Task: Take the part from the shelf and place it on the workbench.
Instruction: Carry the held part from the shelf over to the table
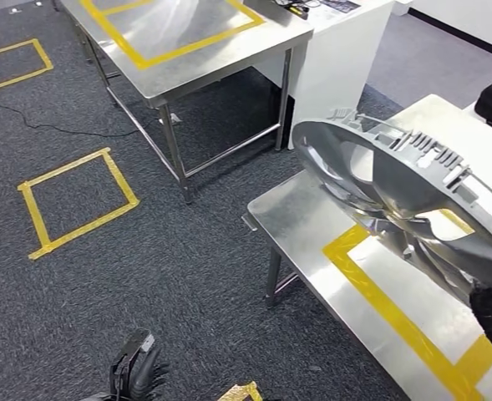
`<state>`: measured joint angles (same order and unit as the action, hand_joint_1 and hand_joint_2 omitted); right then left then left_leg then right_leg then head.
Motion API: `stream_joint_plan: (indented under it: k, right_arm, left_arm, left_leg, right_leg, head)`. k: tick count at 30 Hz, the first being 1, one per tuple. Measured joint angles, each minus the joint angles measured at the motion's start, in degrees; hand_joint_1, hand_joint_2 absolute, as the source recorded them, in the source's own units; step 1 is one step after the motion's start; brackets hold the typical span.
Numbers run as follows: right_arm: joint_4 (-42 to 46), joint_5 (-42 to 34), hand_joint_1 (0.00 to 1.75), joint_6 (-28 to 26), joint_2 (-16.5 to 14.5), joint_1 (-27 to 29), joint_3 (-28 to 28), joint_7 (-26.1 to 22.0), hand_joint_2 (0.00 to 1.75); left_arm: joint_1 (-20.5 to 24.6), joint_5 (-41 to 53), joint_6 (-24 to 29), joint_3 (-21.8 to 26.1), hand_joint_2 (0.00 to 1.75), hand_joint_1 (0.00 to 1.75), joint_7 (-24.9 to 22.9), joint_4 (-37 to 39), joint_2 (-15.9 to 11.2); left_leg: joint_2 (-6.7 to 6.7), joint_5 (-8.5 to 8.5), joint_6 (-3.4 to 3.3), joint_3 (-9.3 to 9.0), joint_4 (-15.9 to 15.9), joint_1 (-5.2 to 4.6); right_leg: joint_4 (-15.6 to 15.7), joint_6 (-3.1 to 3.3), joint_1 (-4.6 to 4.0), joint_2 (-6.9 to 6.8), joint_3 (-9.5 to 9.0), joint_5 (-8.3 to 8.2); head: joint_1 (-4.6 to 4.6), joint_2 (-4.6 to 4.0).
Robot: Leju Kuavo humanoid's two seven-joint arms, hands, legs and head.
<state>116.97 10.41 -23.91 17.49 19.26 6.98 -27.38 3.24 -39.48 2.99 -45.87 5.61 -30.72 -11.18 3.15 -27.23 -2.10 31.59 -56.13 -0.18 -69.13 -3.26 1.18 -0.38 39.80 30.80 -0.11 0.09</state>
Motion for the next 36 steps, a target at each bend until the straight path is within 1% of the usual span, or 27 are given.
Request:
stream_joint_plan:
  k: [1,3,4,6,7,9,11,12,13,14,15,16,17,18,19,20,22,24,26,27,28,29,30,32,34,35,36]
  right_arm:
    - [0.1,0.0,1.75,0.1,-0.1,0.1,0.3,0.1,1.75]
    - [0.3,0.1,1.75,0.4,-0.3,0.1,0.7,0.1,1.75]
    - [0.4,0.1,1.75,0.4,-0.5,0.1,0.9,0.1,1.75]
    - [0.6,0.4,1.75,0.4,-0.9,0.3,1.3,0.2,1.75]
    - [0.7,0.5,1.75,0.4,-1.1,0.5,1.4,0.2,1.75]
    - [0.9,0.6,1.75,0.3,-1.3,0.6,1.7,0.3,1.75]
    - [1.0,0.7,1.75,0.4,-1.6,0.7,1.8,0.5,1.75]
    - [1.0,0.8,1.75,0.4,-1.7,0.7,1.8,0.7,1.75]
    - [1.0,0.8,1.75,0.4,-1.8,0.8,1.8,0.9,1.75]
    - [1.0,0.9,1.75,0.4,-1.9,0.9,1.8,1.0,1.75]
    - [1.0,1.0,1.75,0.4,-2.0,1.0,1.8,1.1,1.75]
    - [1.0,1.1,1.75,0.4,-2.1,1.0,1.8,1.1,1.75]
    - [1.0,1.1,1.75,0.4,-2.2,1.0,1.8,1.1,1.75]
    - [1.0,1.1,1.75,0.4,-2.3,1.0,1.8,1.1,1.75]
    - [1.0,1.1,1.75,0.4,-2.4,1.1,1.8,1.1,1.75]
    - [1.1,1.1,1.75,0.4,-2.4,1.1,1.9,1.1,1.75]
    - [1.2,1.2,1.75,0.3,-2.5,1.4,2.1,1.2,1.75]
    - [1.3,1.2,1.75,0.3,-2.5,1.5,2.4,1.2,1.75]
    - [1.4,1.3,1.75,0.3,-2.7,1.2,2.6,1.2,1.75]
    - [1.4,1.3,1.75,0.2,-2.7,1.2,2.7,1.2,1.75]
    - [1.4,1.4,1.75,0.2,-2.8,1.3,2.7,1.3,1.75]
    - [1.4,1.4,1.75,0.2,-2.8,1.4,2.7,1.3,1.75]
    - [1.4,1.4,1.75,0.2,-2.8,1.5,2.7,1.4,1.75]
    - [1.4,1.5,1.75,0.2,-2.9,1.6,2.7,1.4,1.75]
    - [1.5,1.5,1.75,0.1,-2.9,1.6,2.8,1.4,1.75]
    - [1.5,1.5,1.75,0.0,-3.0,1.7,2.8,1.4,1.75]
    - [1.5,1.5,1.75,0.0,-3.1,1.8,2.8,1.4,1.75]
  left_arm:
    - [-0.2,-0.1,0.1,0.1,0.0,0.0,-0.1,-0.3,0.0]
    - [-0.4,-0.1,0.3,0.2,0.0,0.0,-0.2,-0.8,-0.2]
    - [-0.5,-0.1,0.4,0.3,0.0,0.0,-0.3,-1.0,-0.3]
    - [-0.6,-0.1,0.4,0.4,0.0,0.0,-0.4,-1.5,-0.4]
    - [-0.6,-0.1,0.4,0.4,0.0,0.0,-0.4,-1.7,-0.5]
    - [-0.7,-0.1,0.4,0.4,0.0,0.0,-0.4,-2.0,-0.6]
    - [-1.1,-0.2,0.6,0.4,0.0,0.0,-0.4,-2.1,-0.6]
    - [-1.3,-0.2,0.7,0.4,0.0,0.0,-0.4,-2.1,-0.7]
    - [-1.5,-0.3,0.8,0.4,0.0,0.0,-0.4,-2.1,-0.7]
    - [-1.7,-0.3,0.9,0.4,0.0,0.0,-0.4,-2.1,-0.7]
    - [-1.7,-0.3,1.0,0.4,0.0,0.0,-0.4,-2.2,-0.8]
    - [-1.7,-0.3,1.0,0.4,0.0,0.0,-0.4,-2.2,-0.9]
    - [-1.7,-0.3,1.1,0.4,0.0,0.0,-0.4,-2.2,-1.0]
    - [-1.8,-0.3,1.1,0.4,0.0,0.0,-0.4,-2.2,-1.3]
    - [-1.8,-0.3,1.2,0.4,0.0,0.0,-0.4,-2.3,-1.5]
    - [-1.8,-0.3,1.2,0.4,0.0,0.0,-0.4,-2.3,-1.6]
    - [-1.7,-0.3,1.3,0.4,0.0,0.0,-0.4,-2.5,-1.7]
    - [-1.6,-0.3,1.2,0.5,0.0,0.0,-0.4,-2.7,-1.6]
    - [-1.7,-0.3,1.2,0.5,0.0,0.0,-0.4,-2.8,-1.6]
    - [-1.8,-0.3,1.1,0.5,0.0,0.0,-0.4,-2.8,-1.6]
    - [-1.9,-0.3,1.1,0.4,0.0,0.0,-0.4,-2.8,-1.6]
    - [-1.9,-0.3,1.1,0.4,0.0,0.0,-0.4,-2.8,-1.5]
    - [-1.9,-0.3,1.1,0.4,0.0,0.0,-0.4,-2.8,-1.5]
    - [-1.7,-0.3,1.1,0.4,0.0,0.0,-0.4,-2.8,-1.6]
    - [-1.5,-0.4,1.1,0.5,0.0,0.0,-0.4,-2.8,-1.7]
    - [-1.5,-0.4,1.1,0.5,0.0,0.0,-0.4,-2.8,-1.8]
    - [-1.4,-0.4,1.0,0.5,0.0,0.0,-0.4,-2.8,-1.7]
  left_leg:
    - [0.59,-0.26,0.34,-0.01,-0.3,0.08]
    - [1.52,-0.81,1.09,-0.01,-1.0,-0.05]
    - [1.89,-0.96,1.41,-0.04,-1.2,-0.2]
    - [2.71,-1.07,1.87,-0.15,-1.4,-0.23]
    - [2.57,-1.42,2.14,-0.15,-1.6,-0.07]
    - [0.65,-3.73,2.63,0.93,-4.6,0.27]
    - [-1.76,-7.49,2.83,4.03,-12.0,0.41]
    - [-2.27,-8.8,2.79,5.68,-15.7,0.4]
    - [-2.52,-9.12,2.63,6.74,-17.8,0.38]
    - [-2.69,-8.31,2.34,6.88,-17.8,0.33]
    - [-2.98,-6.54,1.93,6.02,-15.6,0.22]
    - [-3.84,-4.26,1.4,4.42,-11.7,0.05]
    - [-5.35,-2.53,0.75,2.66,-7.8,-0.04]
    - [-6.7,-1.37,0.27,1.22,-4.5,-0.14]
    - [-7.79,-0.9,-0.09,0.32,-2.5,-0.24]
    - [-8.14,-1.0,-0.27,0.01,-1.9,-0.3]
    - [-6.9,-0.6,-0.21,-0.23,-0.9,-0.26]
    - [-5.3,0.06,-0.33,-0.7,0.5,0.05]
    - [-3.65,0.34,-0.47,-0.93,1.1,0.16]
    - [-2.78,0.31,-0.44,-0.91,1.0,0.16]
    - [-1.96,0.22,-0.36,-0.91,0.9,0.17]
    - [-1.18,0.1,-0.21,-0.92,0.9,0.22]
    - [-0.44,-0.06,-0.01,-0.94,0.7,0.31]
    - [0.75,-0.57,0.65,-0.96,0.1,0.39]
    - [1.61,-1.12,1.37,-0.99,-0.7,0.14]
    - [2.0,-1.25,1.65,-1.02,-0.9,-0.01]
    - [2.43,-1.32,1.87,-1.08,-1.0,-0.01]
  right_leg:
    - [4.1,-0.28,0.06,-1.1,-2.2,-1.47]
    - [9.8,0.04,-0.01,-2.78,-5.57,-3.13]
    - [10.6,0.48,-0.12,-3.01,-6.04,-3.09]
    - [10.5,1.54,-0.22,-1.88,-5.93,-3.27]
    - [10.5,1.92,-0.2,-1.37,-5.87,-3.38]
    - [10.6,2.62,-0.09,-0.33,-5.91,-3.64]
    - [10.6,3.02,-0.13,0.88,-5.89,-3.74]
    - [10.6,3.13,-0.23,1.6,-5.89,-3.77]
    - [10.6,3.19,-0.36,2.39,-5.89,-3.79]
    - [10.6,3.24,-0.5,3.18,-5.9,-3.83]
    - [10.6,3.28,-0.62,3.96,-5.91,-3.87]
    - [10.6,3.31,-0.65,4.69,-5.92,-3.91]
    - [10.6,3.27,-0.69,5.38,-5.87,-3.98]
    - [10.6,3.15,-0.62,6.07,-5.76,-4.07]
    - [10.6,2.92,-0.45,6.74,-5.57,-4.21]
    - [10.6,2.59,-0.28,7.41,-5.35,-4.38]
    - [10.7,1.89,-0.09,8.32,-4.82,-4.63]
    - [8.8,1.37,-0.38,5.85,-3.5,-3.06]
    - [2.6,0.88,-0.45,2.17,-0.64,0.49]
    - [-0.9,0.58,-0.31,1.36,0.92,1.98]
    - [-3.2,0.28,-0.14,0.95,1.9,2.58]
    - [-3.6,-0.02,0.03,0.64,1.92,2.18]
    - [-1.6,-0.29,0.18,0.3,0.72,0.79]
    - [5.9,-0.6,0.25,-1.5,-3.56,-2.24]
    - [10.5,0.08,0.11,-2.82,-6.31,-3.26]
    - [10.8,0.62,-0.03,-2.84,-6.5,-3.02]
    - [10.8,1.15,-0.01,-2.22,-6.47,-3.2]
  head:
    - [0.01,0.0]
    - [-0.03,0.0]
    - [-0.06,0.0]
    - [-0.14,0.0]
    - [-0.12,0.0]
    - [-0.28,0.0]
    - [-0.46,0.0]
    - [-0.49,0.0]
    - [-0.49,0.0]
    - [-0.48,0.0]
    - [-0.46,0.0]
    - [-0.46,0.0]
    - [-0.43,0.0]
    - [-0.44,0.0]
    - [-0.46,0.0]
    - [-0.51,0.0]
    - [-0.59,0.0]
    - [-0.19,0.0]
    - [0.21,0.0]
    - [0.23,0.0]
    - [0.21,0.0]
    - [0.21,0.0]
    - [0.22,0.0]
    - [0.28,0.0]
    - [0.22,0.0]
    - [0.18,0.0]
    - [0.1,0.0]
